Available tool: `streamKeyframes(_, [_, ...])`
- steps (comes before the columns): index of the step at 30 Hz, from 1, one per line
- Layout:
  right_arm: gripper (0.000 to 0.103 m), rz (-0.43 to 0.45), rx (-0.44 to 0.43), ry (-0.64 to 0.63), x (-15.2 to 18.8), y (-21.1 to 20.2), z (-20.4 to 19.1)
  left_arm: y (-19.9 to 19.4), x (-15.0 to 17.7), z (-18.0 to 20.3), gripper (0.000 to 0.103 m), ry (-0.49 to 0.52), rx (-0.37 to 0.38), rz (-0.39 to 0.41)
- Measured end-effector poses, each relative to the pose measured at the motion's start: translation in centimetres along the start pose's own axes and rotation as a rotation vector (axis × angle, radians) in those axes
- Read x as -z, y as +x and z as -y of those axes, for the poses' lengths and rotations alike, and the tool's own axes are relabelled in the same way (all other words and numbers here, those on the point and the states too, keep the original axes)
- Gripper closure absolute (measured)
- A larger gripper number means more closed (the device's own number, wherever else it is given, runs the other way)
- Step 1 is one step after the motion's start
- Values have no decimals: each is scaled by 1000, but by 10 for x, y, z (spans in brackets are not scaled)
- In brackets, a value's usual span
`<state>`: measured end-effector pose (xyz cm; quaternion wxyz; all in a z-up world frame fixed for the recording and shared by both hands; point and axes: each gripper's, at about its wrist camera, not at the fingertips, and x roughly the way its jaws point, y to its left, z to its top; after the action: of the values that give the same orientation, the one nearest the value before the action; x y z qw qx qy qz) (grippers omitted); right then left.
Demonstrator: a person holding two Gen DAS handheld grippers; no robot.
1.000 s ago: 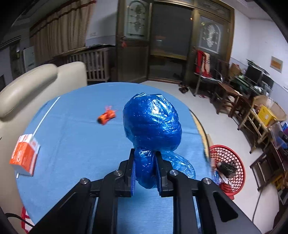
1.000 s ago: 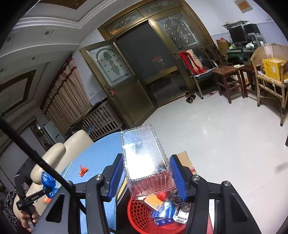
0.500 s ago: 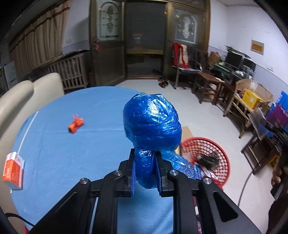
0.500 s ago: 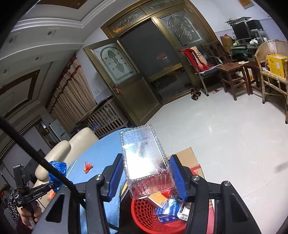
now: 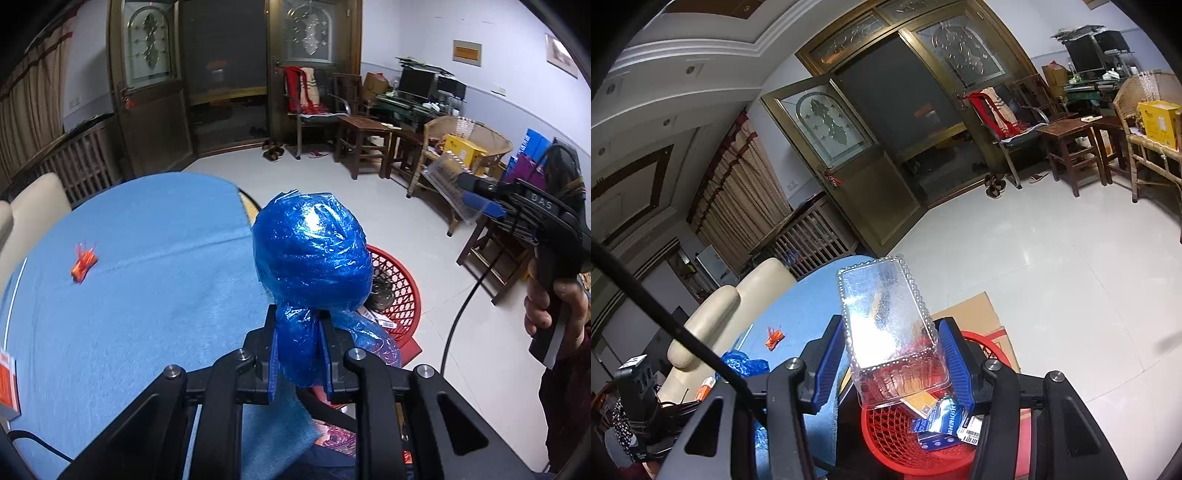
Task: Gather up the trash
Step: 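Carry the clear tray and blue bag over the red basket with both grippers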
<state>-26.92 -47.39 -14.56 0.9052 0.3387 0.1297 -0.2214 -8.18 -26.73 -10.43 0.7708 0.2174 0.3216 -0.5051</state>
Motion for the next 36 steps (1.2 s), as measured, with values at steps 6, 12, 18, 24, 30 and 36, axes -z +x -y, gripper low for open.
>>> streamKeyframes(6, [48, -20, -7, -8, 1, 8, -2, 1, 2, 4, 84, 19, 10, -7])
streamKeyframes(12, [48, -45, -18, 1, 3, 19, -1, 5, -1, -7, 84, -15, 3, -28])
streamKeyframes(18, [48, -75, -23, -1, 5, 31, -1, 10, -2, -10, 84, -38, -17, -34])
streamKeyframes(24, [48, -78, -32, 3, 2, 35, 1, 22, -1, -1, 83, -16, -72, -68])
streamKeyframes(30, [48, -88, -40, 8, 6, 39, 6, 26, -3, 0, 83, -3, -98, -79])
streamKeyframes(36, [48, -90, -48, 2, 5, 41, 5, 25, -7, 3, 83, 14, -116, -65])
